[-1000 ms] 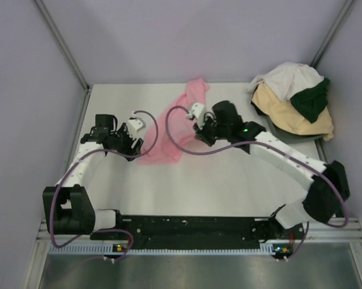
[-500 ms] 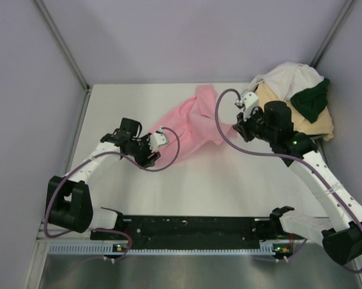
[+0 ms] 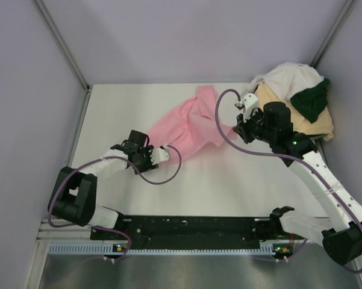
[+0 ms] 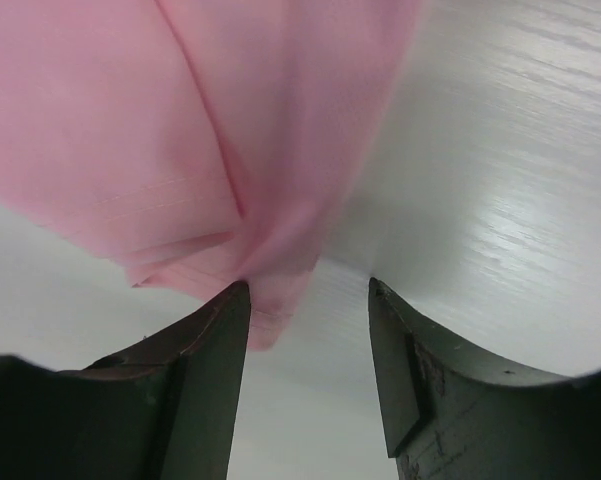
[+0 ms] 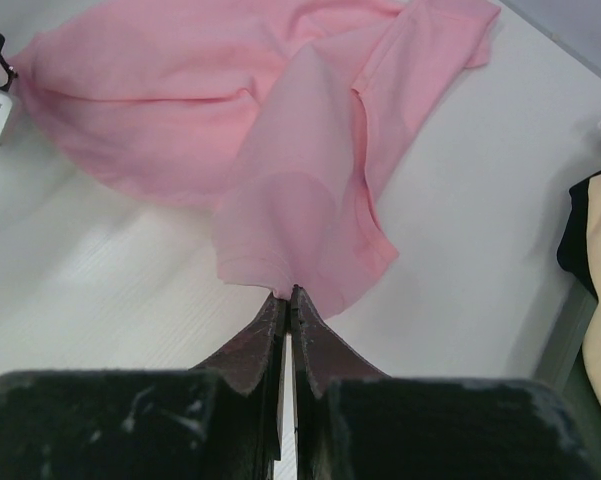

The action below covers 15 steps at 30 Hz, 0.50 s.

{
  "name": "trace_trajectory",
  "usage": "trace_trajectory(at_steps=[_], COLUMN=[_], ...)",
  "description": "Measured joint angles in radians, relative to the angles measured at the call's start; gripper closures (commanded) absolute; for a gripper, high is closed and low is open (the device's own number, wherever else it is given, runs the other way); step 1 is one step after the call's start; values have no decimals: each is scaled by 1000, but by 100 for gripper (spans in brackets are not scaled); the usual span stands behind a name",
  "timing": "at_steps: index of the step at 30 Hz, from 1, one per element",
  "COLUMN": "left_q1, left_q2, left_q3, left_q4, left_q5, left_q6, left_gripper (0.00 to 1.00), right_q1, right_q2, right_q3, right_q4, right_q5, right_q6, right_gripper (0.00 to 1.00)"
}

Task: Fold and stack the t-shirts
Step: Flatten out the tshirt

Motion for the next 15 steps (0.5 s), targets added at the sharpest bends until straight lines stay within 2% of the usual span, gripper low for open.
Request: trace_trajectory(at_steps=[6, 7, 8, 9, 10, 15], left_q1=[0, 0, 0, 0, 0, -1], left_q2=[24, 30, 34, 39, 48, 77], left_q3=[-6, -6, -6, -6, -6, 9], left_q4=[96, 111, 124, 134, 143, 145], left_q5=[-70, -80, -88, -95, -100, -158], left_q6=[0, 1, 1, 0, 3, -22], left_gripper=[49, 56, 68, 87, 100, 100], right_q1=[0, 0, 0, 0, 0, 0], right_q2=[0, 0, 0, 0, 0, -2], right_q3=[0, 0, 0, 0, 0, 0], right_q4=[-1, -1, -1, -2, -2, -7], right_q5=[0, 0, 0, 0, 0, 8], right_q6=[0, 0, 0, 0, -1, 0], right_gripper=[100, 100, 100, 100, 100, 100])
